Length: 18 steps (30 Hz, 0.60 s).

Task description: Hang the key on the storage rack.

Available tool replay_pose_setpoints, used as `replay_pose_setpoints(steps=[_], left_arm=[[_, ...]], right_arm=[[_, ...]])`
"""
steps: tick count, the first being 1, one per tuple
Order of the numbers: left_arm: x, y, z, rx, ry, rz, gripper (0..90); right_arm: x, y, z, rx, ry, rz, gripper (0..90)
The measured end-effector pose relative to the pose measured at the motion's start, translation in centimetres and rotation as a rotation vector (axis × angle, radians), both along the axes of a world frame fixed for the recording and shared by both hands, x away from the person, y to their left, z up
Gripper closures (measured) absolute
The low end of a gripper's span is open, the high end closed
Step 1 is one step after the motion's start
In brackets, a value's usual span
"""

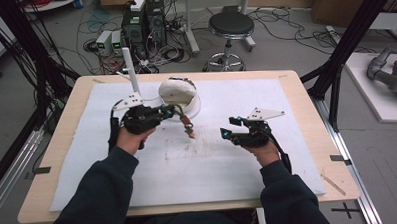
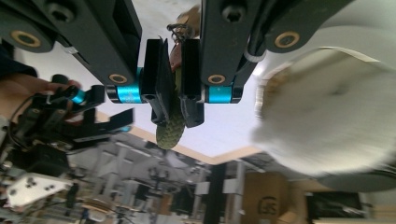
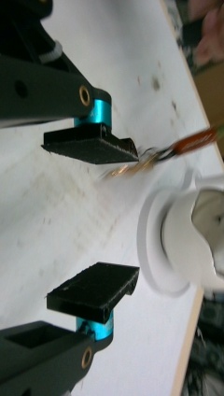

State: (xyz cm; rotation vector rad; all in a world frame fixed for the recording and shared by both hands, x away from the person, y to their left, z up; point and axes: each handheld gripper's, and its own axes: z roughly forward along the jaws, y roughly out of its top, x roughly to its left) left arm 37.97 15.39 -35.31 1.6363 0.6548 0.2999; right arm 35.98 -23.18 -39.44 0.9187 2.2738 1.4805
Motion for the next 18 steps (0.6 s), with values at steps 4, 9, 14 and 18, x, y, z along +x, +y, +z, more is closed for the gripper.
replay_pose_setpoints(steps=[4,9,14,18], left_arm=[[0.3,2.6,1.8,0.007,-0.028,0.071,83.1],[0.7,5.3,4.0,0.046,-0.061,0.164,83.1],[1.5,7.6,5.5,0.077,-0.058,0.246,83.1],[2.4,9.2,6.3,0.106,-0.039,0.305,83.1]], right_arm=[[0.1,-1.2,0.3,-0.047,-0.035,-0.068,37.8],[0.3,-2.7,0.4,-0.088,-0.054,-0.125,37.2],[0.3,-3.7,0.4,-0.089,-0.057,-0.156,37.2],[0.4,-4.1,0.4,-0.094,-0.061,-0.162,37.3]])
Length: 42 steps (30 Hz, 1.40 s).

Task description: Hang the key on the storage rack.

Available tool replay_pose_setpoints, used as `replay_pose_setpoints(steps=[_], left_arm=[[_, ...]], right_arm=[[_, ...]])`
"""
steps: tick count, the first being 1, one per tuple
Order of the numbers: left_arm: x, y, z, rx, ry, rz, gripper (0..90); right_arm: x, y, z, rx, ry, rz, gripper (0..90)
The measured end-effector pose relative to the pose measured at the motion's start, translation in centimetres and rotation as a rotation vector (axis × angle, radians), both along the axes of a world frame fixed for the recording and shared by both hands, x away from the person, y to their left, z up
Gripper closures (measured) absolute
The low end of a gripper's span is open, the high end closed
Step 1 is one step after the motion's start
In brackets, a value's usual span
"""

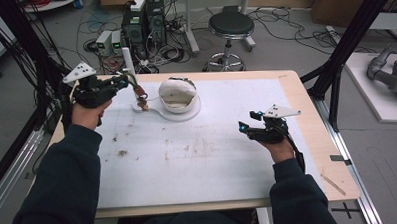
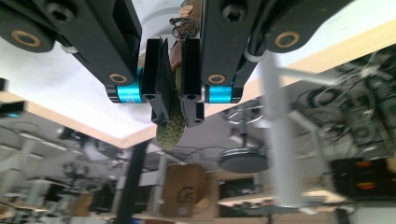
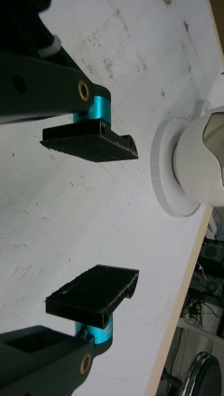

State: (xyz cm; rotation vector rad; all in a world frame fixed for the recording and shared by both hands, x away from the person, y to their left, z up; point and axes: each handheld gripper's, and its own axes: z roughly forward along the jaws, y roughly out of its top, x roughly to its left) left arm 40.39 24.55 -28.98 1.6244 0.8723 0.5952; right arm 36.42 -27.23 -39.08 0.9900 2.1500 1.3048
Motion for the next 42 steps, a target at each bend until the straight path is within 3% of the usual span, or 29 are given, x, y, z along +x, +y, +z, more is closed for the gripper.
replay_pose_setpoints(steps=[4,11,17,27,36,39,42], left_arm=[[0.8,0.6,0.8,0.046,0.022,0.041,83.1],[2.4,0.7,0.8,0.072,0.069,0.074,83.1],[3.7,0.7,-0.1,0.052,0.101,0.099,83.0],[4.6,0.8,-0.1,0.041,0.102,0.121,82.7],[5.6,0.4,-0.9,0.084,0.129,0.146,81.5],[5.4,0.8,-1.5,0.072,0.131,0.189,65.8],[4.7,1.6,-2.3,0.049,0.141,0.198,52.1]], right_arm=[[0.0,0.0,0.0,0.003,-0.006,-0.002,37.5],[-0.1,0.0,0.0,0.001,-0.004,0.000,37.5],[0.0,0.2,0.0,-0.006,-0.002,0.003,37.5],[-0.1,0.3,-0.1,-0.015,0.003,0.013,37.5],[-0.1,0.4,-0.2,-0.021,0.006,0.018,37.5],[-0.1,0.3,-0.1,-0.020,0.001,0.017,37.5],[-0.1,0.1,-0.1,-0.016,-0.001,0.011,37.5]])
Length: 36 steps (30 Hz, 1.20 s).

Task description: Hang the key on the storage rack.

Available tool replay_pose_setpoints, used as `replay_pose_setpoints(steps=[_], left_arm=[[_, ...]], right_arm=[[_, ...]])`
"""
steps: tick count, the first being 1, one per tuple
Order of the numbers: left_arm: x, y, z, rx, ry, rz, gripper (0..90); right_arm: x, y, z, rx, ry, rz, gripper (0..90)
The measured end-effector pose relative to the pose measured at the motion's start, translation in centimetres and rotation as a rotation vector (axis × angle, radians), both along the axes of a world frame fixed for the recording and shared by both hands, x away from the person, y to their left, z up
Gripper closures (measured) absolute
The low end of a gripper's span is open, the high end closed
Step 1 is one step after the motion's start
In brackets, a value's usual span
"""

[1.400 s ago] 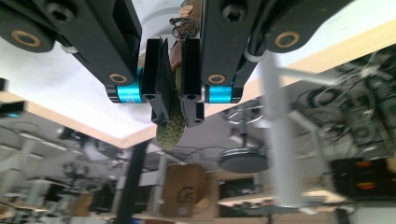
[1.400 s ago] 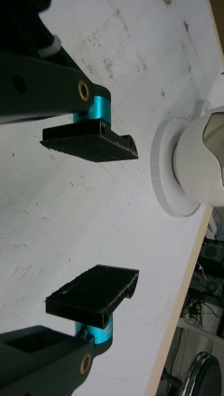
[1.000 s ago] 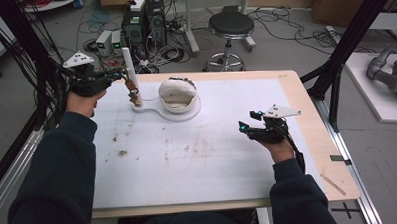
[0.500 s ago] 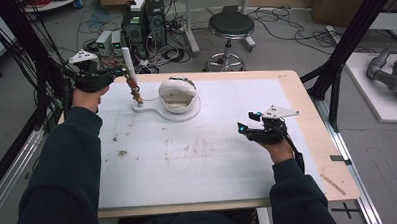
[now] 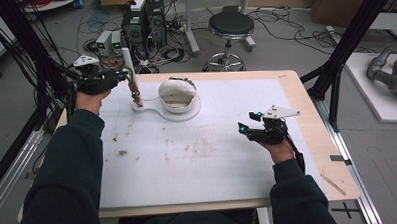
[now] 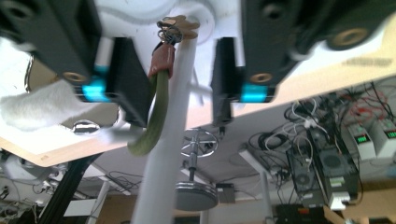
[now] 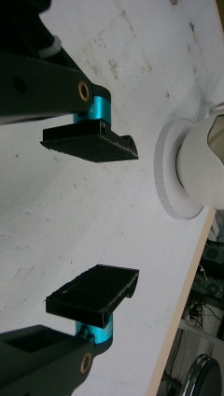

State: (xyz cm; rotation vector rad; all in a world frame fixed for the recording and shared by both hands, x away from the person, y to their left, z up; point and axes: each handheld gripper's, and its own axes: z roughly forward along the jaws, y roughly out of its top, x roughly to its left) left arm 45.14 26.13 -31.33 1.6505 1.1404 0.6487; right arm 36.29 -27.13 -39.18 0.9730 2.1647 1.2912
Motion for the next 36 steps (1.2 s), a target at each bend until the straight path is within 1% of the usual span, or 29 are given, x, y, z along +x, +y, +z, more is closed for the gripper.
replay_pose_setpoints(steps=[2,3,5,7,9,11,13,16,18,20,22,23,24,26,28,31,32,35,36], left_arm=[[-0.9,0.6,-0.7,-0.012,-0.002,0.009,43.1],[-1.4,0.8,-1.2,-0.028,-0.014,0.009,39.8],[-2.7,1.1,-2.1,-0.059,-0.035,-0.012,34.5],[-3.9,1.2,-3.0,-0.077,-0.062,-0.034,29.0],[-4.9,1.1,-3.7,-0.096,-0.095,-0.057,26.9],[-5.8,0.8,-4.3,-0.106,-0.114,-0.073,23.1],[-6.4,0.4,-4.7,-0.114,-0.130,-0.094,22.1],[-7.3,-0.2,-5.5,-0.121,-0.155,-0.108,22.1],[-7.7,-0.6,-6.1,-0.110,-0.168,-0.114,22.1],[-7.9,-0.7,-6.9,-0.109,-0.169,-0.118,22.1],[-8.1,-0.9,-7.8,-0.097,-0.157,-0.115,22.1],[-8.2,-1.0,-8.0,-0.080,-0.144,-0.123,22.1],[-8.3,-1.0,-8.2,-0.069,-0.149,-0.123,22.1],[-8.6,-1.2,-8.3,-0.053,-0.147,-0.132,22.1],[-8.9,-1.3,-8.4,-0.048,-0.148,-0.135,22.1],[-9.1,-1.3,-8.8,-0.046,-0.135,-0.139,22.1],[-9.2,-1.3,-9.0,-0.052,-0.130,-0.137,22.1],[-9.4,-1.3,-9.3,-0.055,-0.118,-0.143,22.1],[-9.4,-1.3,-9.3,-0.053,-0.117,-0.146,22.1]], right_arm=[[-0.1,-0.2,0.0,-0.008,-0.006,-0.011,37.4],[-0.1,-0.3,0.0,-0.014,-0.010,-0.012,37.3],[-0.1,-0.4,0.0,-0.032,-0.016,-0.022,36.8],[-0.2,-0.5,0.0,-0.045,-0.019,-0.030,35.8],[-0.2,-0.6,0.0,-0.052,-0.022,-0.040,34.5],[-0.1,-0.7,-0.1,-0.053,-0.019,-0.050,33.1],[0.0,-0.8,-0.2,-0.057,-0.019,-0.056,31.8],[0.2,-1.0,-0.3,-0.071,-0.017,-0.065,31.1],[0.3,-1.2,-0.3,-0.080,-0.018,-0.069,30.6],[0.3,-1.5,-0.3,-0.083,-0.019,-0.077,30.3],[0.2,-1.9,-0.3,-0.084,-0.022,-0.079,30.0],[0.2,-2.0,-0.3,-0.079,-0.024,-0.081,29.1],[0.2,-2.2,-0.2,-0.075,-0.023,-0.085,27.9],[0.2,-2.5,-0.2,-0.069,-0.017,-0.093,25.7],[0.2,-2.9,-0.3,-0.063,-0.007,-0.100,23.3],[0.2,-3.2,-0.4,-0.067,0.009,-0.110,21.5],[0.2,-3.3,-0.5,-0.076,0.011,-0.110,21.3],[0.1,-3.3,-0.5,-0.088,0.018,-0.110,21.3],[0.1,-3.3,-0.5,-0.093,0.014,-0.108,21.3]])
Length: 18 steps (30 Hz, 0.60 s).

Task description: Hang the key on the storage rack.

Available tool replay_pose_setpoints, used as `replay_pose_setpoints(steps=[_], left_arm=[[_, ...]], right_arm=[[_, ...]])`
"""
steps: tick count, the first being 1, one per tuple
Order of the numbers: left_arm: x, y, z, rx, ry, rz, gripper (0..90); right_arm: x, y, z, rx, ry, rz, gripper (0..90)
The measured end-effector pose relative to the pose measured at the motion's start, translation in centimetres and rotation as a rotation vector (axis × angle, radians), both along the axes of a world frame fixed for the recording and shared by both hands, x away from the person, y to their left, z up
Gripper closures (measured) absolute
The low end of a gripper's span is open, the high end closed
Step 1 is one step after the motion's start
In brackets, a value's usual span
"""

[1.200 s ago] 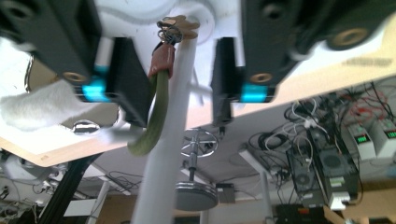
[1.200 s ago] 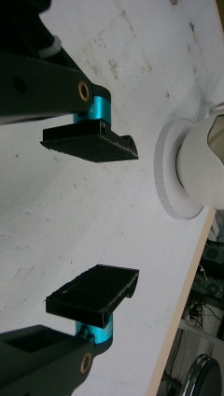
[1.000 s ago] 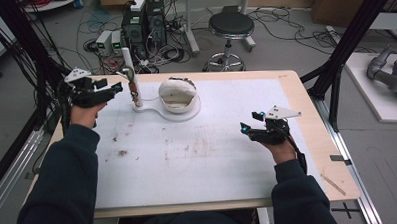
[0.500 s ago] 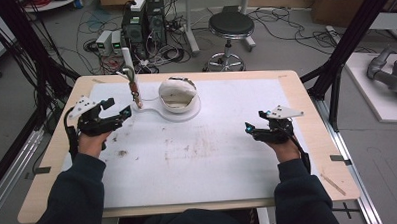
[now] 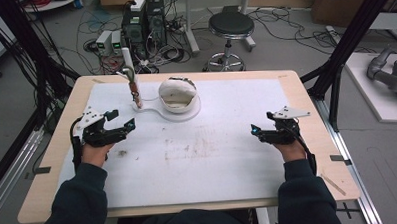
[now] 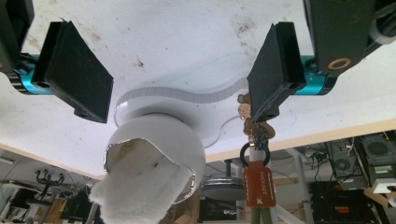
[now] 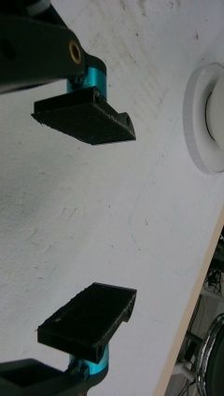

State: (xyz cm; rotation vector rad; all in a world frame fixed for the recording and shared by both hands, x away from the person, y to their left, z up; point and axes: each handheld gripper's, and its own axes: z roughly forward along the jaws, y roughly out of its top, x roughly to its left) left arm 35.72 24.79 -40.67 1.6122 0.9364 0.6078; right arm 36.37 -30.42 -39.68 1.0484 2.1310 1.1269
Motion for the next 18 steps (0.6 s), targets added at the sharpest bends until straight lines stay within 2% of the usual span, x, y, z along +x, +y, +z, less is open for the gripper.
replay_pose_setpoints(steps=[5,18], left_arm=[[-0.32,-0.10,-0.14,0.003,-0.002,-0.009,22.1],[-0.21,-0.11,-0.38,0.019,0.012,-0.011,22.2]], right_arm=[[-0.10,0.40,0.04,-0.014,-0.007,-0.008,21.3],[0.07,0.17,-0.02,-0.005,-0.002,-0.019,21.3]])
